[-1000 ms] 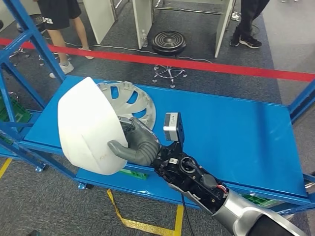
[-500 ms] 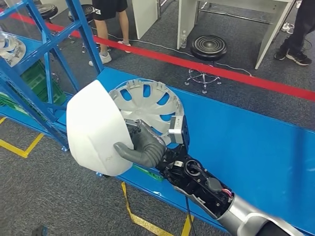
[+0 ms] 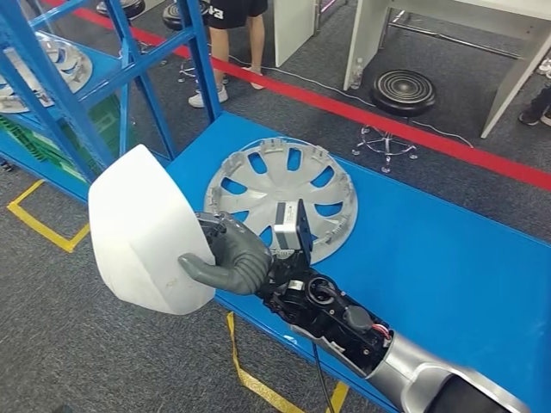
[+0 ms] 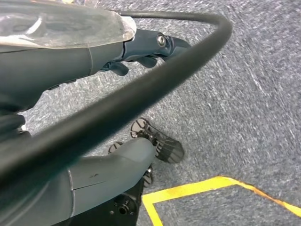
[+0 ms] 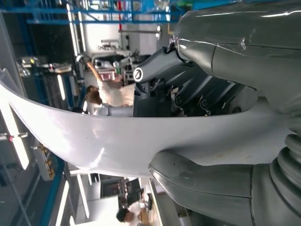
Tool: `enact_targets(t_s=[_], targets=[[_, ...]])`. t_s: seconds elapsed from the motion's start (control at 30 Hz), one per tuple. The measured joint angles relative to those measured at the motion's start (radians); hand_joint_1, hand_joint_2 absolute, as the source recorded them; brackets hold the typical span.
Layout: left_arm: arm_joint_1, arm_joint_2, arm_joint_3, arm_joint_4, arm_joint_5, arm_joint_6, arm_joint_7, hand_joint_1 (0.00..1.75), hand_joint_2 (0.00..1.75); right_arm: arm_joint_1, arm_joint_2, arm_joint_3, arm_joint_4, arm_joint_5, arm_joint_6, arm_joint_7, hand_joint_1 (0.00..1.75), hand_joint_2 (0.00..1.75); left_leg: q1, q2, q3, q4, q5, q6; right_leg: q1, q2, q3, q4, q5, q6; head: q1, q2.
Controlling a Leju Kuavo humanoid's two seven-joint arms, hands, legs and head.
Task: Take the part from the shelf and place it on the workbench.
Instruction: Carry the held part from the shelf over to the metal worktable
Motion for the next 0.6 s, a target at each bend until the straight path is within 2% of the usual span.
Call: enact_targets(t_s=[0.03, 0.1, 0.13, 0.17, 0.2, 0.23, 0.27, 0.3, 0.33, 0.37, 0.4, 0.47, 0.5, 0.53, 0.6], targets=[[0.000, 0.000, 0.000, 0.000, 0.002, 0.002, 0.001, 0.00, 1.75, -0.001, 0.002, 0.000, 0.001, 0.000, 0.003, -0.002, 1.69, 1.75, 0.003, -0.009, 0.005, -0.004, 0.001, 0.006, -0.001, 0.019, -0.009, 0.028, -0.019, 0.004, 0.004, 0.000], [-0.001, 0.001, 0.000, 0.000, 0.003, 0.004, 0.001, 0.00, 1.75, -0.001, 0.004, 0.002, 0.005, 0.001, 0.005, -0.005, 1.69, 1.75, 0.004, -0.028, 0.012, -0.007, 0.000, 0.015, -0.003, 0.069, -0.063, 0.151, -0.081, 0.006, 0.014, 0.000], [-0.002, 0.001, 0.000, 0.000, 0.003, 0.004, 0.001, 0.00, 1.75, 0.000, 0.004, 0.003, 0.007, 0.002, 0.004, -0.005, 1.69, 1.75, 0.003, -0.039, 0.013, -0.007, -0.001, 0.019, -0.003, 0.082, -0.101, 0.227, -0.111, 0.005, 0.019, 0.000], [-0.001, 0.000, 0.000, 0.000, 0.001, 0.003, 0.001, 0.00, 1.75, 0.003, 0.004, 0.004, 0.009, 0.003, 0.002, -0.005, 1.69, 1.75, 0.002, -0.051, 0.013, -0.006, -0.002, 0.020, -0.002, 0.087, -0.133, 0.285, -0.128, 0.004, 0.025, 0.000], [-0.001, 0.000, 0.000, 0.000, -0.002, 0.001, 0.001, 0.00, 1.75, 0.007, 0.004, 0.004, 0.010, 0.006, -0.002, -0.005, 1.69, 1.75, 0.001, -0.065, 0.015, -0.006, -0.003, 0.020, -0.001, 0.090, -0.150, 0.308, -0.124, 0.002, 0.029, 0.000], [0.000, 0.000, 0.000, 0.000, -0.007, -0.002, 0.001, 0.00, 1.75, 0.010, 0.004, 0.005, 0.011, 0.008, -0.008, -0.004, 1.69, 1.75, 0.001, -0.080, 0.017, -0.006, -0.004, 0.020, 0.000, 0.093, -0.147, 0.287, -0.098, -0.001, 0.034, 0.000], [0.000, -0.001, 0.000, 0.000, -0.013, -0.005, 0.000, 0.00, 1.75, 0.012, 0.004, 0.005, 0.011, 0.011, -0.014, -0.004, 1.69, 1.75, 0.000, -0.094, 0.020, -0.006, -0.005, 0.020, 0.000, 0.101, -0.125, 0.227, -0.055, -0.005, 0.038, 0.000], [0.000, -0.001, 0.000, 0.000, -0.019, -0.009, -0.001, 0.00, 1.75, 0.012, 0.004, 0.005, 0.010, 0.014, -0.020, -0.003, 1.69, 1.75, 0.001, -0.108, 0.023, -0.005, -0.006, 0.018, 0.000, 0.121, -0.094, 0.148, -0.011, -0.010, 0.043, 0.000], [0.000, -0.002, 0.000, 0.000, -0.024, -0.012, -0.002, 0.00, 1.75, 0.013, 0.003, 0.005, 0.009, 0.016, -0.026, -0.002, 1.69, 1.75, 0.000, -0.120, 0.024, -0.004, -0.008, 0.015, -0.001, 0.144, -0.064, 0.077, 0.022, -0.014, 0.045, 0.000], [-0.001, -0.002, 0.000, 0.000, -0.027, -0.015, -0.003, 0.00, 1.75, 0.015, 0.001, 0.005, 0.008, 0.018, -0.031, -0.001, 1.69, 1.75, 0.001, -0.131, 0.022, -0.003, -0.008, 0.012, -0.002, 0.163, -0.041, 0.026, 0.041, -0.016, 0.047, 0.000], [0.000, -0.002, 0.000, 0.000, -0.029, -0.016, -0.004, 0.00, 1.75, 0.017, 0.000, 0.004, 0.005, 0.019, -0.035, 0.001, 1.69, 1.75, 0.003, -0.142, 0.018, -0.003, -0.007, 0.006, -0.002, 0.175, -0.030, 0.001, 0.046, -0.018, 0.048, 0.000], [0.005, 0.000, 0.000, 0.001, -0.032, -0.018, -0.004, 0.00, 1.75, 0.023, -0.002, 0.004, -0.001, 0.022, -0.043, 0.006, 1.69, 1.75, 0.008, -0.161, 0.011, -0.004, -0.003, -0.007, -0.001, 0.161, -0.019, -0.010, 0.047, -0.024, 0.050, 0.000], [0.008, 0.001, 0.000, 0.001, -0.033, -0.020, -0.004, 0.00, 1.75, 0.025, -0.003, 0.004, -0.005, 0.023, -0.047, 0.009, 1.69, 1.75, 0.008, -0.152, 0.008, 0.001, -0.007, -0.013, -0.002, 0.150, -0.015, -0.017, 0.051, -0.028, 0.051, 0.000], [0.009, 0.001, 0.000, 0.001, -0.033, -0.022, -0.005, 0.00, 1.75, 0.025, -0.003, 0.004, -0.008, 0.023, -0.050, 0.012, 1.69, 1.75, 0.007, -0.130, -0.002, 0.020, -0.019, -0.017, -0.003, 0.137, -0.011, -0.025, 0.054, -0.032, 0.048, 0.000], [0.003, 0.001, 0.000, 0.002, -0.033, -0.025, -0.005, 0.00, 1.75, 0.026, -0.004, 0.004, -0.013, 0.023, -0.053, 0.015, 1.69, 1.75, 0.004, -0.068, -0.054, 0.124, -0.071, -0.027, -0.004, 0.109, -0.005, -0.034, 0.057, -0.037, 0.037, 0.000]])
